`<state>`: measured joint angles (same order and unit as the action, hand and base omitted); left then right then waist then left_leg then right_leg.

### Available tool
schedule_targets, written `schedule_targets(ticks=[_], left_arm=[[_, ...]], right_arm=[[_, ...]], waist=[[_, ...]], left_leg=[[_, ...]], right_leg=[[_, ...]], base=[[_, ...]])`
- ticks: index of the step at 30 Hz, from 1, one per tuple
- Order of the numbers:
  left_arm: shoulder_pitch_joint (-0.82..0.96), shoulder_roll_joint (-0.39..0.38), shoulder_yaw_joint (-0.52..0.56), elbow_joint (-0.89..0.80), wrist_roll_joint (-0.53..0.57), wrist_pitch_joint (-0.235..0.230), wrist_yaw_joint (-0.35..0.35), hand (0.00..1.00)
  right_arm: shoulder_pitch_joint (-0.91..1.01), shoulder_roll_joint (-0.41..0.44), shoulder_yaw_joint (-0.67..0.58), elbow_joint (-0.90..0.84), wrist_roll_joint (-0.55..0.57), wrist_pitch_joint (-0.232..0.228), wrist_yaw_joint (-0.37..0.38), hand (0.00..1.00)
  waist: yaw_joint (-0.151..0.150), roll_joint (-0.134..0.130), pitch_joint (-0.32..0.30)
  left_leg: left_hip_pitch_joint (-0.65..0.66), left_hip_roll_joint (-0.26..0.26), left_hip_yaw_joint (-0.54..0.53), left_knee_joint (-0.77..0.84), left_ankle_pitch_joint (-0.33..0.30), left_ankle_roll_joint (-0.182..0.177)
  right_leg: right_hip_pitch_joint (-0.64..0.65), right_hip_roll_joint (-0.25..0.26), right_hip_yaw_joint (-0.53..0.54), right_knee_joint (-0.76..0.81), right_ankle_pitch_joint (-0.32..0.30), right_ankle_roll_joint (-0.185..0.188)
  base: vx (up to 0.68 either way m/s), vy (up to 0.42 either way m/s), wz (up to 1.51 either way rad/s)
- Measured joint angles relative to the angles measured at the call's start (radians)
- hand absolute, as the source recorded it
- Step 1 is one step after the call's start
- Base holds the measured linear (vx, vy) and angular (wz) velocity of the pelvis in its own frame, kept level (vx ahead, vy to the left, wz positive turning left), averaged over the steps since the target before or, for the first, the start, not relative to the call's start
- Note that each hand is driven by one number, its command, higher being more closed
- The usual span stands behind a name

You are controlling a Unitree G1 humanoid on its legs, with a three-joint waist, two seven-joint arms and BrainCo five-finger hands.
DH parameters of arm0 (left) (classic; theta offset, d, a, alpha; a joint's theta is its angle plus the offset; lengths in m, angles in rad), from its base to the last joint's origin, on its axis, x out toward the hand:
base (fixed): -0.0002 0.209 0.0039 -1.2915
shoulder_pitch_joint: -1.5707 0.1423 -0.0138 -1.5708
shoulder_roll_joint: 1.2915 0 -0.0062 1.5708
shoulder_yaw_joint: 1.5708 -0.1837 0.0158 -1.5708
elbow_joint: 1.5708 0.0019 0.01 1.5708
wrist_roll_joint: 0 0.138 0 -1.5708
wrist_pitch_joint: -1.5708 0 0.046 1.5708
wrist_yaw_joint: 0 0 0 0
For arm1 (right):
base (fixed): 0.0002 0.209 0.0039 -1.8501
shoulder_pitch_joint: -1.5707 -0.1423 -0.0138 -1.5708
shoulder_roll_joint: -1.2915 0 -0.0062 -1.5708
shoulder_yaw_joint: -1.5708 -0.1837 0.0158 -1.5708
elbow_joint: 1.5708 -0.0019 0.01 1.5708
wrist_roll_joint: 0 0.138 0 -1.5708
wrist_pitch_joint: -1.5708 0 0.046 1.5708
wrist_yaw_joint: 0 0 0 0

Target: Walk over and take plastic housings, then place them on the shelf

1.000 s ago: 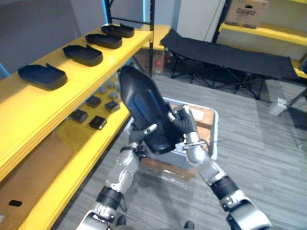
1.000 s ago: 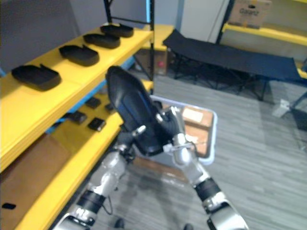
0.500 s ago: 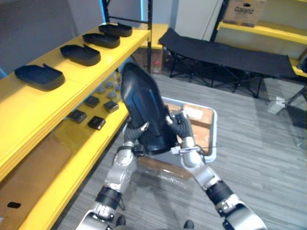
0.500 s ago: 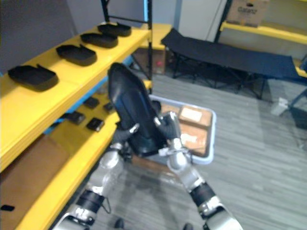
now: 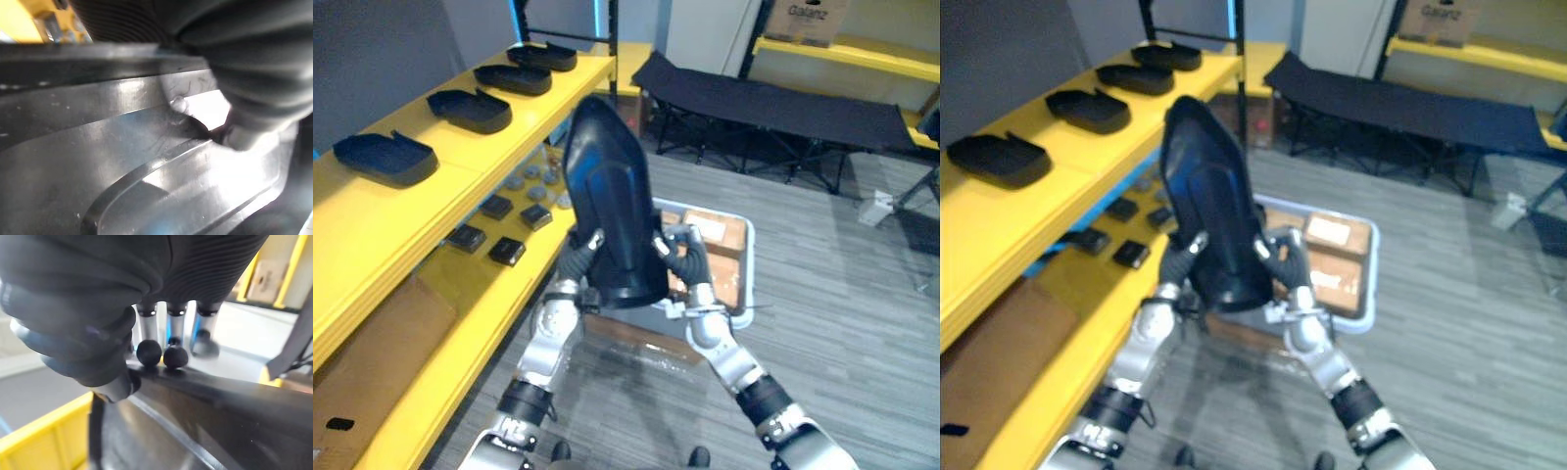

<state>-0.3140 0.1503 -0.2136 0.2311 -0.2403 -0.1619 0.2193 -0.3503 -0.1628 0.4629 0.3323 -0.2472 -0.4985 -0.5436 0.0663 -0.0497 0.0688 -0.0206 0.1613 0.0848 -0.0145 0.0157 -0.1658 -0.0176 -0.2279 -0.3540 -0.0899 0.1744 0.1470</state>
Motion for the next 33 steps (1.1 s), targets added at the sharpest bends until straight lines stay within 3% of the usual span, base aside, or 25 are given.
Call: schedule_targets(ticks=[6, 9, 11, 13, 15, 19, 23, 25, 28, 30, 33], left_arm=[[0.000, 0.021, 0.006, -0.025, 0.097, -0.001, 0.013, 1.00], [0.007, 0.029, 0.013, -0.050, 0.187, 0.002, 0.069, 1.00], [0.029, 0.030, 0.042, -0.090, 0.298, 0.001, 0.125, 1.00], [0.048, 0.029, 0.085, -0.103, 0.340, -0.001, 0.140, 1.00], [0.067, 0.029, 0.133, -0.104, 0.373, -0.011, 0.163, 1.00], [0.135, 0.026, 0.267, -0.165, 0.412, -0.014, 0.202, 1.00], [0.173, -0.008, 0.342, -0.225, 0.456, -0.039, 0.245, 1.00], [0.193, -0.012, 0.363, -0.233, 0.460, -0.046, 0.256, 1.00], [0.199, -0.017, 0.377, -0.233, 0.478, -0.057, 0.274, 1.00], [0.214, -0.042, 0.431, -0.246, 0.472, -0.097, 0.278, 1.00], [0.269, -0.053, 0.436, -0.310, 0.334, -0.160, 0.232, 1.00]], right_arm=[[0.019, -0.009, 0.005, -0.008, 0.039, -0.008, 0.029, 0.00], [0.018, -0.027, -0.005, -0.030, 0.107, -0.009, 0.094, 0.00], [0.015, -0.053, -0.023, -0.117, 0.146, -0.012, 0.162, 0.00], [0.000, -0.064, -0.051, -0.194, 0.193, -0.029, 0.218, 0.00], [-0.026, -0.063, -0.099, -0.264, 0.284, -0.038, 0.267, 0.00], [-0.037, -0.061, -0.328, -0.430, 0.614, -0.032, 0.417, 0.00], [0.049, -0.062, -0.487, -0.522, 0.857, 0.029, 0.584, 0.00], [0.104, -0.063, -0.533, -0.524, 0.899, 0.052, 0.630, 0.00], [0.186, -0.062, -0.616, -0.528, 0.899, 0.068, 0.626, 0.00], [0.255, -0.056, -0.689, -0.524, 0.900, 0.082, 0.602, 0.00], [0.343, -0.011, -0.738, -0.466, 0.839, 0.106, 0.561, 0.00]], waist=[[0.002, 0.005, 0.003], [0.003, 0.007, 0.004], [0.002, 0.007, 0.004], [0.001, 0.008, 0.003], [0.001, 0.009, 0.003], [0.001, 0.010, 0.003], [-0.011, 0.022, -0.005], [-0.026, 0.037, -0.017], [-0.028, 0.049, -0.025], [-0.034, 0.053, -0.028], [-0.057, 0.049, -0.030]], left_leg=[[-0.010, 0.000, -0.002, 0.015, -0.007, 0.000], [-0.014, 0.000, -0.005, 0.020, -0.008, 0.000], [-0.014, 0.000, -0.006, 0.021, -0.008, 0.000], [-0.011, 0.000, -0.006, 0.021, -0.008, 0.000], [-0.009, 0.000, -0.005, 0.021, -0.008, 0.001], [0.003, 0.000, 0.011, 0.018, -0.009, 0.002], [0.019, 0.001, 0.027, 0.006, -0.009, 0.001], [0.021, 0.002, 0.036, 0.001, -0.009, 0.001], [0.023, 0.003, 0.046, -0.006, -0.009, 0.001], [0.026, 0.004, 0.065, -0.013, -0.009, 0.001], [0.032, 0.004, 0.071, -0.016, -0.010, 0.000]], right_leg=[[-0.002, -0.001, -0.002, 0.000, -0.001, -0.001], [-0.003, 0.000, -0.003, 0.000, 0.000, -0.001], [-0.001, 0.000, -0.003, 0.000, 0.000, 0.000], [0.001, 0.000, -0.003, 0.009, 0.001, 0.000], [0.003, 0.000, -0.003, 0.009, 0.001, 0.000], [0.003, 0.000, 0.001, 0.008, -0.007, -0.010], [0.002, 0.000, 0.007, 0.008, -0.005, -0.008], [0.000, 0.001, 0.014, 0.008, -0.005, -0.007], [-0.007, 0.003, 0.023, 0.008, -0.003, -0.005], [-0.020, 0.003, 0.040, 0.009, -0.001, -0.002], [-0.019, 0.004, 0.047, 0.009, -0.001, -0.002]], base=[[0.00, 0.000, 0.00], [0.00, 0.000, 0.00], [0.00, 0.000, 0.00], [0.00, 0.000, 0.00], [0.00, 0.000, 0.00], [-0.02, 0.005, -0.06], [0.01, -0.002, -0.09], [0.03, -0.001, -0.11], [0.02, -0.007, -0.10], [0.02, -0.001, -0.18], [0.03, -0.002, -0.09]])
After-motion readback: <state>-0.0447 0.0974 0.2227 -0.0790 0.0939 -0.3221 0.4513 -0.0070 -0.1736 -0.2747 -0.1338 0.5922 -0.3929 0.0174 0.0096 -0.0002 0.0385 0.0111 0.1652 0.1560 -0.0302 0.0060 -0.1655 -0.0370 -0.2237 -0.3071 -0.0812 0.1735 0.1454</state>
